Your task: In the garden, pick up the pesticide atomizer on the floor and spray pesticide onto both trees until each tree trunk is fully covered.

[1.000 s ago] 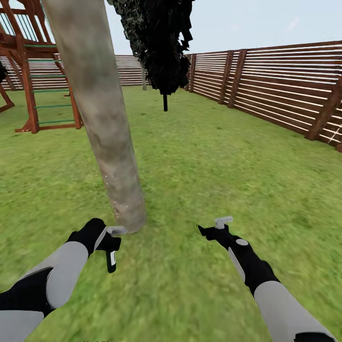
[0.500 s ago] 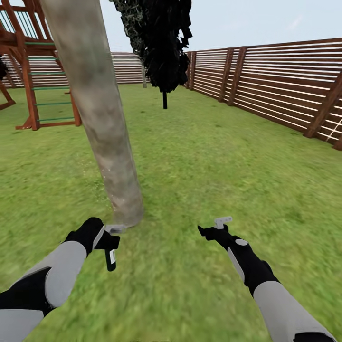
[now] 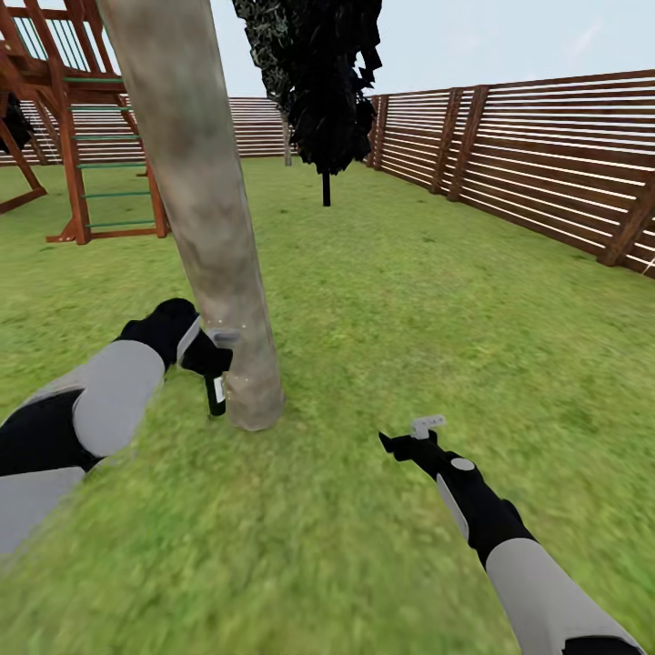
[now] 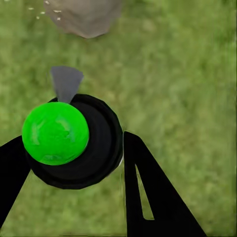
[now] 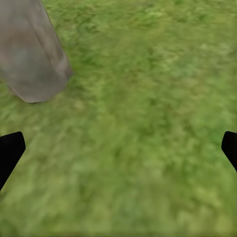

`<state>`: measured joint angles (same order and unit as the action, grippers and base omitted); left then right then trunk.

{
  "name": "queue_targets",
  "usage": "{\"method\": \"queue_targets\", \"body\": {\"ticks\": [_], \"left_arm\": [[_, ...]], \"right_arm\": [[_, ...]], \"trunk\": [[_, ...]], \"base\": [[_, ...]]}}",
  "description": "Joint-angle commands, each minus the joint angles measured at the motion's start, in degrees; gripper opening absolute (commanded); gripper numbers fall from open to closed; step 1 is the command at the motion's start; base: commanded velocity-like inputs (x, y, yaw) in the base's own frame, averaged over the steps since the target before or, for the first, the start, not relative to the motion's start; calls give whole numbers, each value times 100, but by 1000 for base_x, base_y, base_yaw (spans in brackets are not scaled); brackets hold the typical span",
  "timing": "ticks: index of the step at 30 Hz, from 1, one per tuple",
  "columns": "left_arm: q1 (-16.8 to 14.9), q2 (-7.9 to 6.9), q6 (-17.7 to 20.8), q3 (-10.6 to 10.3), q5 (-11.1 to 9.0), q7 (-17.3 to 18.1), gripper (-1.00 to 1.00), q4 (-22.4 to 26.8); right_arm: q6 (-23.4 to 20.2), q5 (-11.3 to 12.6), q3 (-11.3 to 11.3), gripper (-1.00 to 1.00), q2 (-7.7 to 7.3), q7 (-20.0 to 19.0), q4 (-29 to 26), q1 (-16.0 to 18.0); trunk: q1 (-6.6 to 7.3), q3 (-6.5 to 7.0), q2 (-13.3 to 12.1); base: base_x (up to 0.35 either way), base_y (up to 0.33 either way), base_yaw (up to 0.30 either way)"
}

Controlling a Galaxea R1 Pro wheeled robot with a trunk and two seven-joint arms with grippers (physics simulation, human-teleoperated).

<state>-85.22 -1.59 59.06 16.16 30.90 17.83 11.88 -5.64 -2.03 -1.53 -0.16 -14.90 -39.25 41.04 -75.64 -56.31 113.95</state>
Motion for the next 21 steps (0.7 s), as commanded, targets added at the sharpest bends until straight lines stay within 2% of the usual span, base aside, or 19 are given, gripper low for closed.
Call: {"method": "queue_targets", "body": {"ticks": [1,3,7,10,14,17,21], "left_arm": [[-135,-14,14,15,100,41,-100,-121],[-249,-74,17,10,100,41,-100,-197],[-268,-121,17,10,100,38,-100,-192],[-340,-140,17,10,118,40,-100,-181],[-464,-285,11,15,123,36,-100,-176],[-713,-388,9,22,118,36,-100,-177],[-847,-404,9,59,110,29,-100,-184]], "right_arm": [[-32,-23,-7,100,-2,-13,-7,1],[-26,-18,-6,100,-1,-13,7,1],[-33,-9,-6,100,7,-12,-10,1],[-33,-1,-6,100,15,-12,3,1],[-33,0,-6,100,16,-13,30,1],[-30,1,-6,100,16,-13,32,1],[-25,-3,-4,100,16,-13,29,1]], "trunk": [[0,-6,2],[0,-6,2],[0,-6,2],[0,-6,2],[0,-6,2],[0,-6,2],[0,-6,2]], "base": [[0,0,0],[0,0,0],[0,0,27],[0,0,235],[0,0,271],[0,0,274],[0,0,232]]}}
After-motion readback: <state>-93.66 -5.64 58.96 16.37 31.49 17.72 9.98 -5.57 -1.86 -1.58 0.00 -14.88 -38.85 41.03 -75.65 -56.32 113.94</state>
